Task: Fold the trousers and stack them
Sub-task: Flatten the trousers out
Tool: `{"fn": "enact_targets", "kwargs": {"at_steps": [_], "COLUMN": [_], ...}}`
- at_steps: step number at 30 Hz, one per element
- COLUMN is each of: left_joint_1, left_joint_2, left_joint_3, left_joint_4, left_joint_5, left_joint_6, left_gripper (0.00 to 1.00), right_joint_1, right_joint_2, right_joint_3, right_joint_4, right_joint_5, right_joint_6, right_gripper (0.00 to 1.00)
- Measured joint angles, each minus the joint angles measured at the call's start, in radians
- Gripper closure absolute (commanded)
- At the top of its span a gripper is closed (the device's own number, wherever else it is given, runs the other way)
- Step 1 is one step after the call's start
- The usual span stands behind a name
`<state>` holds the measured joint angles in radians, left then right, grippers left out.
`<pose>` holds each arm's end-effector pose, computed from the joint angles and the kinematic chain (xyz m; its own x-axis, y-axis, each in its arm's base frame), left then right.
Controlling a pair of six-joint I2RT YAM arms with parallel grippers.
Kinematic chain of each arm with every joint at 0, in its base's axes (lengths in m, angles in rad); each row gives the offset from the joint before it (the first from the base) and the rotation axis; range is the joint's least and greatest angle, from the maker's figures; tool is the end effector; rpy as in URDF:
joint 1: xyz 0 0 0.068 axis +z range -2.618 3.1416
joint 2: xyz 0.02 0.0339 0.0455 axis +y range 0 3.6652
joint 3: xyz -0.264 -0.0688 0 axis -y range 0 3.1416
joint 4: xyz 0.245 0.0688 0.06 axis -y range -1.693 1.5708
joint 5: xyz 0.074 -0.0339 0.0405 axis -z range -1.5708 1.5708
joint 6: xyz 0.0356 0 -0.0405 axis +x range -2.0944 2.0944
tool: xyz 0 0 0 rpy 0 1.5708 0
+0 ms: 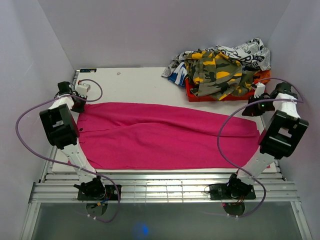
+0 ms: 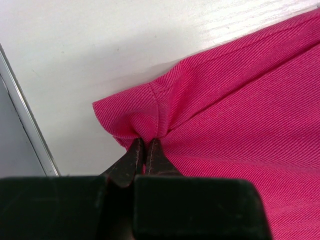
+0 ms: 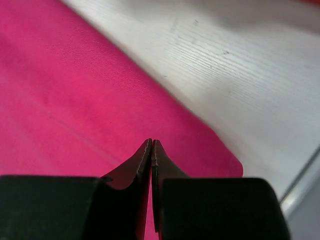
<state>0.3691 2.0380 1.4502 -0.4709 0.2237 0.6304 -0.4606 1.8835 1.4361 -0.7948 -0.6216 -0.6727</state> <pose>0.4033 0.1475 0.1685 -0.8044 0.3051 -0.5098 0.2770 0.9517 0.1326 0.3508 -0.1509 0.2154 -0.7834 -0.1768 -0.5958 -0.3773 0.8971 0.2300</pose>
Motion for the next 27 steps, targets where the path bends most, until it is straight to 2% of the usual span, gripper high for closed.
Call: {"fn": "enact_targets", "kwargs": {"at_steps": [5, 7, 8, 9, 11, 12, 13, 14, 17, 20, 23, 25, 27], "left_joint_1": [0.0, 0.0, 0.0, 0.0, 0.0, 0.0, -0.001, -0.003, -0.005, -0.005, -0.005, -0.006, -0.006], "left_joint_2": [0.0, 0.0, 0.0, 0.0, 0.0, 0.0, 0.0, 0.0, 0.0, 0.0, 0.0, 0.0, 0.0], "left_joint_3": [-0.001, -0.002, -0.002, -0.002, -0.002, -0.002, -0.002, -0.002, -0.002, -0.003, -0.004, -0.004, -0.004], "left_joint_4": [0.0, 0.002, 0.002, 0.002, 0.002, 0.003, 0.003, 0.003, 0.003, 0.003, 0.005, 0.005, 0.005], "left_joint_5": [0.0, 0.0, 0.0, 0.0, 0.0, 0.001, 0.001, 0.001, -0.001, -0.002, -0.003, -0.003, -0.004], "left_joint_6": [-0.006, -0.008, -0.008, -0.01, -0.014, -0.018, -0.019, -0.021, -0.021, -0.022, -0.021, -0.021, -0.021], "left_gripper": [1.0, 1.0, 1.0, 1.0, 1.0, 1.0, 1.0, 1.0, 1.0, 1.0, 1.0, 1.0, 1.0], "right_joint_1": [-0.004, -0.002, 0.002, 0.004, 0.005, 0.003, 0.001, -0.003, -0.015, -0.028, -0.034, -0.037, -0.037], "right_joint_2": [-0.35, -0.439, -0.473, -0.488, -0.478, -0.456, -0.427, -0.383, -0.255, -0.129, -0.05, -0.01, 0.041], "right_joint_3": [-0.148, -0.212, -0.254, -0.288, -0.335, -0.341, -0.336, -0.318, -0.211, -0.084, -0.035, -0.026, -0.01], "right_joint_4": [-0.074, -0.095, -0.101, -0.101, -0.095, -0.091, -0.083, -0.069, -0.047, -0.002, 0.043, 0.045, 0.029], "right_joint_5": [-0.083, -0.092, -0.088, -0.08, -0.052, -0.035, -0.023, -0.01, 0.018, 0.046, 0.086, 0.108, 0.126], "right_joint_6": [-0.228, -0.296, -0.317, -0.328, -0.322, -0.313, -0.297, -0.281, -0.221, -0.163, -0.124, -0.121, -0.124], "right_gripper": [0.92, 0.91, 0.83, 0.67, 0.44, 0.27, 0.19, 0.01, 0.08, 0.1, 0.1, 0.08, 0.01]}}
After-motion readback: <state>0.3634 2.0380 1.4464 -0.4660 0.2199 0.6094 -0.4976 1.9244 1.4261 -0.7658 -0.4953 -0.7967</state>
